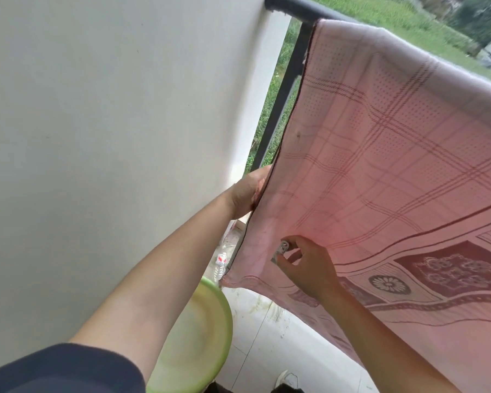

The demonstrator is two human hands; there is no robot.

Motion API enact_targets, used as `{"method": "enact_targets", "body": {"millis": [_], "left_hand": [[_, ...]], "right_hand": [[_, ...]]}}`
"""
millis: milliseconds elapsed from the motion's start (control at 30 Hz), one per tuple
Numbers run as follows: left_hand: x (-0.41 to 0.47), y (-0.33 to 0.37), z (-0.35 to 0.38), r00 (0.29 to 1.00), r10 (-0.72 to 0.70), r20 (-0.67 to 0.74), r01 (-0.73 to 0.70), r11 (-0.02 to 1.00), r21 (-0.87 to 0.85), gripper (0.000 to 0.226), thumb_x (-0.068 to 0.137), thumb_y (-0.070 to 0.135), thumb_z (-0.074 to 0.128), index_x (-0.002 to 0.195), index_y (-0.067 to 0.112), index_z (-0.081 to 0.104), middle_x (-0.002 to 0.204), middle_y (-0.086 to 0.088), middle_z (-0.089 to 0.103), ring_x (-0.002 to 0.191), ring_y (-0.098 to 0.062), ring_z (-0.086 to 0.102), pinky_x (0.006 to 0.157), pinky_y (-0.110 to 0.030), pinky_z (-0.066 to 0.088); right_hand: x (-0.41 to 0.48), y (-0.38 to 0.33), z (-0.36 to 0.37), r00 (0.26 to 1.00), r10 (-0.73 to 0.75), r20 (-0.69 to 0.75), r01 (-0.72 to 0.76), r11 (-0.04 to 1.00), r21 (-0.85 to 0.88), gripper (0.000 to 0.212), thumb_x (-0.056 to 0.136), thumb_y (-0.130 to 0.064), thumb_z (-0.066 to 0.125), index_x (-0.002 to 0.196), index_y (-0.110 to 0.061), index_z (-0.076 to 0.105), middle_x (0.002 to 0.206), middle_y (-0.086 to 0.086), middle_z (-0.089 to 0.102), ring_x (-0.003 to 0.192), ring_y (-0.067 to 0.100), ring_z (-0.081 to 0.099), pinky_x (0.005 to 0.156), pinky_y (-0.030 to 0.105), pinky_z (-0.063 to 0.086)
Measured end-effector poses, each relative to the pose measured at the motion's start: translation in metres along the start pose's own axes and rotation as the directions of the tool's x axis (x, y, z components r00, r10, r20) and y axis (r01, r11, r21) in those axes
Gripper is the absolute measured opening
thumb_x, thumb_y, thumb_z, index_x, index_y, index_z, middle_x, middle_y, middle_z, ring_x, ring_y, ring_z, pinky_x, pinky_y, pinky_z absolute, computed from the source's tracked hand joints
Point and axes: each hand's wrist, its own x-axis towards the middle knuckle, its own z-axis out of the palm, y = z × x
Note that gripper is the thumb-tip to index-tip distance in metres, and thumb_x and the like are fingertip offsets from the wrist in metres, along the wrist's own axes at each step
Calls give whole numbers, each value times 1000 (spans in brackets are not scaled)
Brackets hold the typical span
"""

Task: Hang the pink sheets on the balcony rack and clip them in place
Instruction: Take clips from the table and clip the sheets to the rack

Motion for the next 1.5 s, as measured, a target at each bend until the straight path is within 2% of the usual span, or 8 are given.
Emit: {"method": "enact_targets", "body": {"millis": [267, 533, 900, 1100, 1233, 1300, 1400, 1500], "left_hand": [[-4, -4, 0, 1000, 1, -11, -2, 996, -93, 43, 105, 31, 30, 128, 11, 61, 117, -12, 66, 111, -26, 59, 100, -42, 45], [11, 4, -2, 961, 67, -268, -83, 995, -48, 34, 98, 29, 56, 121, 4, 54, 113, -18, 55, 104, -27, 47, 90, -45, 39], [4, 3, 8, 994, -106, -26, 106, 994, -25, 25, 80, 17, 61, 97, 4, 73, 98, -14, 70, 93, -29, 64, 97, -46, 47], [9, 11, 26, 931, 12, -364, -32, 998, -50, 18, 94, 17, 59, 87, 4, 70, 75, -6, 71, 59, -15, 67, 55, -27, 56], [5, 13, 15, 860, 91, -502, -117, 993, -20, 39, 99, 32, 49, 95, -2, 68, 77, -6, 66, 64, -15, 62, 58, -24, 51], [-4, 14, 5, 859, 134, -495, -160, 987, -9, 52, 102, 38, 40, 77, -1, 63, 58, 0, 61, 54, -13, 57, 57, -23, 45], [-15, 16, -3, 908, 182, -379, -230, 969, -86, 58, 101, 41, 32, 101, -4, 69, 64, -1, 67, 61, -11, 64, 59, -24, 46], [-22, 6, -7, 949, 190, -252, -236, 957, -167, 40, 84, 28, 36, 65, 7, 64, 60, -4, 57, 58, -17, 51, 57, -27, 38]], "right_hand": [[-12, 1, -19, 974, -4, -228, 25, 996, 89, 21, 82, -31, 73, 95, -31, 58, 86, -16, 65, 79, 4, 64, 70, 29, 58], [-12, -11, -34, 945, -112, -308, 157, 980, 123, 23, 81, -29, 73, 100, -26, 61, 92, -14, 65, 83, 5, 65, 66, 34, 57], [-5, -23, -57, 908, -208, -363, 261, 960, 102, 25, 83, -32, 71, 105, -24, 61, 94, -14, 64, 86, 2, 64, 65, 32, 58], [8, -27, -58, 907, -225, -355, 285, 950, 126, 26, 84, -29, 72, 108, -24, 62, 98, -12, 64, 88, 1, 63, 65, 32, 57], [15, -38, -50, 903, -246, -353, 314, 938, 149, 27, 84, -28, 72, 109, -24, 62, 98, -11, 63, 88, 2, 63, 65, 35, 57], [19, -43, -46, 901, -257, -349, 327, 931, 161, 27, 84, -28, 71, 109, -24, 61, 98, -11, 63, 88, 3, 64, 66, 36, 57], [22, -42, -47, 893, -303, -334, 359, 925, 121, 30, 85, -28, 69, 114, -24, 60, 100, -10, 62, 87, 5, 63, 66, 39, 57], [26, -40, -54, 874, -435, -215, 424, 900, -99, 45, 93, -35, 57, 137, -34, 48, 100, -9, 54, 83, 5, 56, 65, 37, 57]]}}
